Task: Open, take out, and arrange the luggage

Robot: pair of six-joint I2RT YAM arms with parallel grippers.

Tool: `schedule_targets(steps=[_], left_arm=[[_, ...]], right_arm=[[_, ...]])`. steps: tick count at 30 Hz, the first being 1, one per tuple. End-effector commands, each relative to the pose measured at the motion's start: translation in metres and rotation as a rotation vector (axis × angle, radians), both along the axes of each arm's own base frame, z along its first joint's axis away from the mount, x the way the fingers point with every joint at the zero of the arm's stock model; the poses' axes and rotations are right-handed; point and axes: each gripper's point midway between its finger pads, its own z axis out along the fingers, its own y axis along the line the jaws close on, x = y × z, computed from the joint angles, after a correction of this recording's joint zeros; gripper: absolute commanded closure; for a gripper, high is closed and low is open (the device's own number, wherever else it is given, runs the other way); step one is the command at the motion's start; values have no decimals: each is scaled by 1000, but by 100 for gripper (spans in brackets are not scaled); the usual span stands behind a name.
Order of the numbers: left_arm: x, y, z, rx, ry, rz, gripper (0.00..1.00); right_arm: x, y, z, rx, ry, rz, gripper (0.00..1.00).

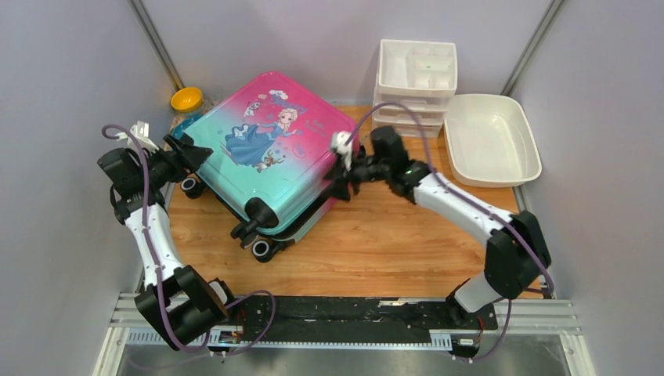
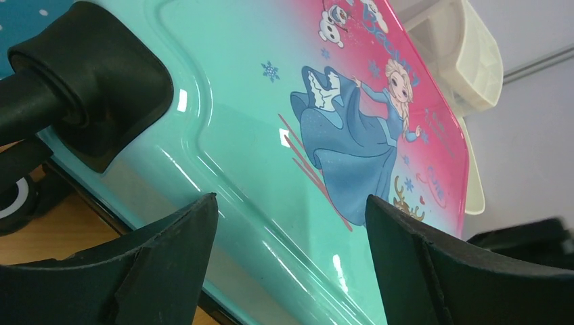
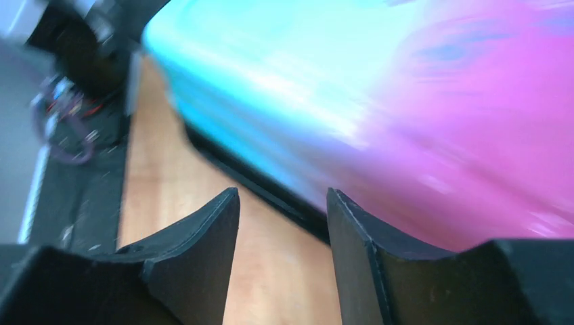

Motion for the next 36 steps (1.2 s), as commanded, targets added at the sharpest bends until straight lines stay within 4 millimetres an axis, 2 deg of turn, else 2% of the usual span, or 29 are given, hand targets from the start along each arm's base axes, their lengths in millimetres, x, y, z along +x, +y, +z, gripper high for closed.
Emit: schedule_targets(steps=[1, 2, 3, 4, 6, 7, 9, 10, 11, 12, 13, 14, 15, 16, 18, 20, 21, 24, 28, 32, 36], left_arm=[[-4, -1, -3, -72, 4, 37, 11], [-4, 0, -6, -82, 14, 45, 11], [-4, 0, -7, -85, 16, 49, 11], [-4, -1, -9, -94, 22, 48, 11], [-4, -1, -12, -99, 30, 51, 11], [-4, 0, -13, -97, 33, 60, 12], [-5, 1, -14, -82, 31, 62, 12], [-4, 2, -14, -76, 30, 70, 12], [-5, 3, -14, -61, 26, 69, 12], [-5, 3, -14, -54, 29, 69, 12], [-6, 5, -17, -45, 36, 81, 12], [-6, 6, -15, -25, 32, 82, 12], [-8, 6, -17, -22, 46, 84, 12], [-8, 8, -17, -14, 50, 97, 12], [-8, 9, -15, 2, 43, 100, 12], [-9, 11, -15, 7, 46, 112, 12], [-9, 10, -14, 7, 44, 113, 12], [-8, 12, -15, 3, 51, 118, 12], [-6, 15, -16, 11, 54, 129, 12], [-6, 16, -20, -5, 62, 143, 12], [-7, 14, -24, -25, 79, 148, 12]], right_arm=[[64, -64, 95, 107, -17, -286, 45], [79, -73, 100, 111, -17, -344, 46], [106, -94, 102, 105, -8, -469, 46], [129, -101, 111, 112, -20, -537, 45], [173, -127, 115, 115, 15, -746, 46], [197, -131, 117, 113, 13, -809, 47], [225, -141, 120, 123, 30, -931, 52], [238, -140, 105, 104, 68, -964, 53], [248, -138, 120, 130, 46, -971, 54], [253, -135, 120, 129, 44, -974, 58], [262, -134, 103, 99, 79, -989, 60], [268, -133, 110, 104, 71, -997, 63], [273, -135, 104, 85, 75, -1013, 64], [276, -136, 86, 41, 103, -1023, 64], [277, -139, 70, -5, 105, -1031, 64], [271, -144, 57, -44, 121, -1033, 64], [265, -146, 44, -72, 144, -1032, 64], [250, -153, 40, -92, 159, -1029, 64], [224, -157, 13, -143, 241, -1016, 65], [215, -152, -6, -177, 298, -1007, 66], [219, -147, -16, -178, 320, -1001, 65]])
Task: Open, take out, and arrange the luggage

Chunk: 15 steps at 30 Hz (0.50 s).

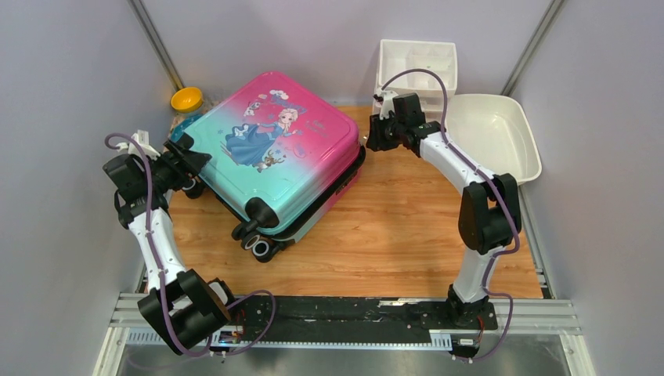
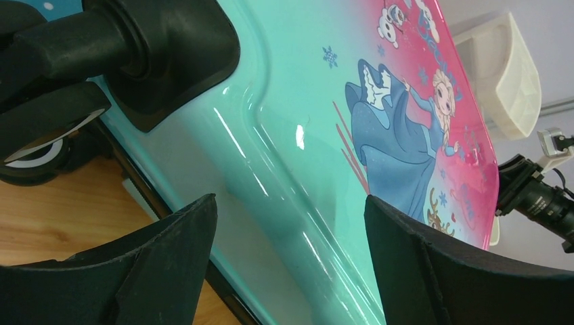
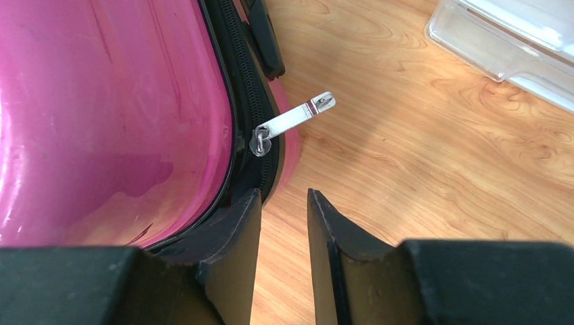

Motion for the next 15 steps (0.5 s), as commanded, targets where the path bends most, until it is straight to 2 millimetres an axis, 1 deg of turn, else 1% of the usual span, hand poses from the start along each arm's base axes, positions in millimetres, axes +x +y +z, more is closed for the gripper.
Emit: schedule_targets(steps=[1, 6, 10, 12, 13, 14, 15], left_arm=[[-2, 1, -4, -3, 7, 15, 12], [-8, 1, -10, 14, 26, 27, 12], [-13, 3, -14, 20, 44, 47, 12], [-16, 7, -15, 16, 53, 73, 11], [-17, 9, -16, 1, 61, 90, 11], [-18, 11, -19, -19, 74, 101, 11], [-20, 17, -18, -32, 74, 124, 11]], right_arm=[[2, 10, 8, 43, -7, 2, 64], [5, 23, 1, 50, 6, 25, 64], [6, 31, -13, 37, 31, 35, 63], [5, 35, -21, 25, 47, 38, 64], [4, 35, -22, 23, 54, 37, 66], [3, 35, -25, 18, 64, 36, 75], [-1, 33, -26, 14, 79, 33, 81]])
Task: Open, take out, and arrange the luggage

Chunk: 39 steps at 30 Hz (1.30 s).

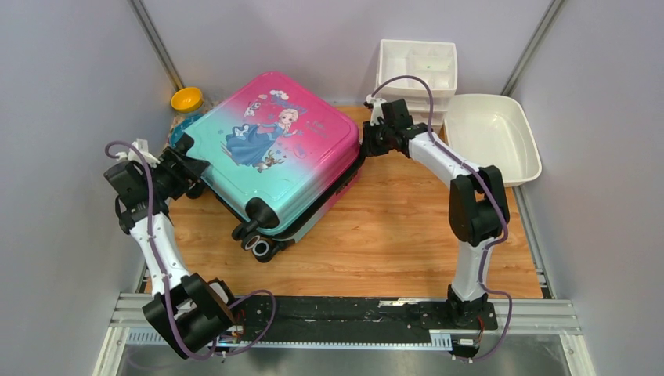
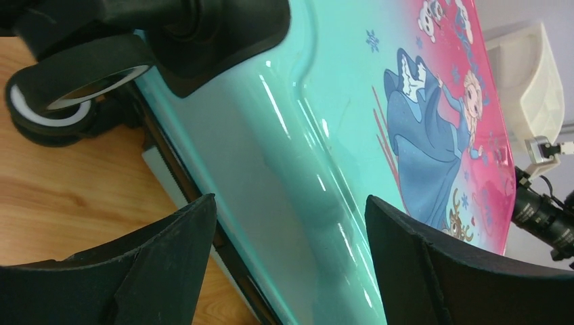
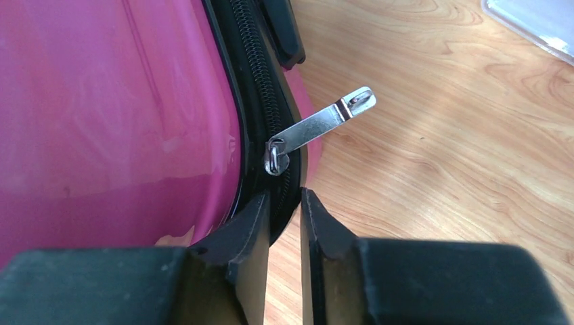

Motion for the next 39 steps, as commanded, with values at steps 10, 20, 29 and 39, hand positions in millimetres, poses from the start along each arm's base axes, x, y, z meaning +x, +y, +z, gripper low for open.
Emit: schedule_targets(steps=[10, 20, 29, 39], left_arm=[[7, 1, 4, -227, -119, 3, 10], [56, -37, -10, -224, -114, -188, 12], [113, -35, -22, -202, -91, -304, 16], [104, -36, -30, -130, -12, -330, 15]], right_arm=[[-77, -7, 3, 77, 68, -13, 100], [-169, 22, 15, 306, 155, 135, 80], [-206, -1, 50, 233, -23, 356, 41], [-119, -68, 118, 214, -224, 88, 36]])
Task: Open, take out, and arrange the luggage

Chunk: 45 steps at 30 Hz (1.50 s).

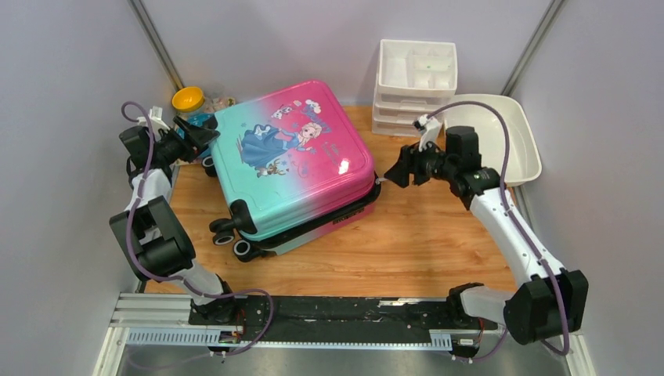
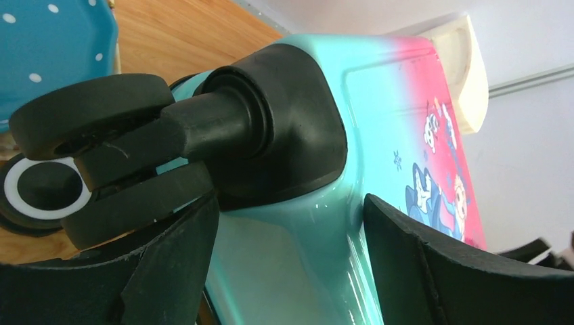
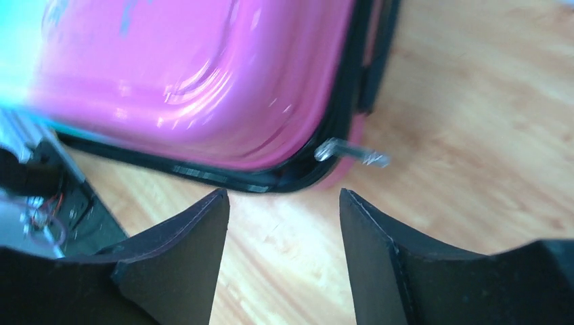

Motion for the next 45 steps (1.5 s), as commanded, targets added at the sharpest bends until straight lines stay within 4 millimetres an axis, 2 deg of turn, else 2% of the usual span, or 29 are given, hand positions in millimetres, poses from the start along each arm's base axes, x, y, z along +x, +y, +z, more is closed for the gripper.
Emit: schedule_targets(steps=[1, 2, 3, 4, 5, 7, 8, 10, 11, 13, 14, 17, 18, 20, 22, 23, 24, 25, 26, 27, 29, 30, 31, 35, 39, 40, 42, 43, 45], left_arm=[[-22, -29, -20, 44, 86, -82, 13], [-28, -32, -17, 44, 85, -84, 13], [-33, -37, -19, 51, 88, -96, 12], [-39, -41, -24, 50, 104, -103, 11], [-46, -44, -23, 52, 112, -105, 11], [-57, -49, -29, 42, 134, -111, 9], [-64, -53, -24, 46, 127, -114, 9], [-74, -59, -29, 50, 137, -126, 9], [-80, -62, -27, 53, 139, -132, 9], [-87, -69, -30, 69, 145, -164, 9], [-88, -71, -34, 85, 146, -178, 9], [-81, -79, -40, 97, 159, -216, 9], [-74, -80, -36, 112, 146, -227, 9], [-64, -89, -41, 125, 157, -265, 10], [-51, -94, -32, 140, 134, -293, 11], [-46, -99, -38, 148, 147, -316, 11], [-37, -99, -28, 163, 123, -326, 12], [-35, -99, -28, 162, 128, -333, 12], [-30, -98, -33, 171, 134, -344, 12], [-22, -97, -23, 187, 112, -351, 12], [-16, -94, -26, 196, 128, -364, 12], [-10, -92, -18, 207, 109, -364, 12], [-9, -93, -19, 208, 113, -371, 12], [1, -97, -19, 195, 114, -395, 12], [-12, -116, -27, 183, 141, -449, 13], [-18, -126, -23, 186, 132, -471, 13], [-31, -139, -29, 171, 147, -498, 13], [-38, -146, -24, 169, 141, -507, 13], [-52, -165, -29, 156, 148, -553, 14]], right_arm=[[60, -14, 26, 14, -91, -102, 37], [70, -14, 24, 11, -90, -115, 39], [87, -9, 21, 21, -93, -119, 40], [95, -6, 21, 30, -90, -125, 41], [106, -1, 7, 23, -64, -124, 42], [120, 4, 6, -2, -77, -123, 43], [126, 7, -8, -24, -53, -126, 44], [130, 8, -21, -41, -34, -125, 46], [133, 7, -36, -58, -5, -129, 47], [130, 9, -53, -74, 27, -108, 52], [125, 12, -67, -77, 66, -84, 54], [109, 23, -82, -58, 112, -19, 60], [103, 27, -84, -52, 124, -3, 61], [81, 43, -85, -27, 139, 68, 64], [63, 58, -86, -28, 144, 125, 66], [54, 63, -83, -14, 138, 153, 67], [43, 66, -88, -14, 154, 170, 67], [33, 73, -88, -10, 156, 197, 67], [28, 76, -83, 5, 143, 206, 67], [19, 78, -89, 6, 161, 215, 68], [4, 87, -82, 27, 165, 245, 70], [-2, 89, -83, 30, 168, 257, 70], [-14, 94, -86, 29, 179, 278, 71], [-44, 105, -79, 46, 170, 335, 73], [-61, 96, -74, 11, 142, 359, 75], [-66, 88, -72, -9, 146, 356, 75], [-68, 77, -72, -39, 139, 338, 75], [-68, 64, -71, -62, 127, 331, 75], [-66, 49, -72, -84, 135, 298, 75]])
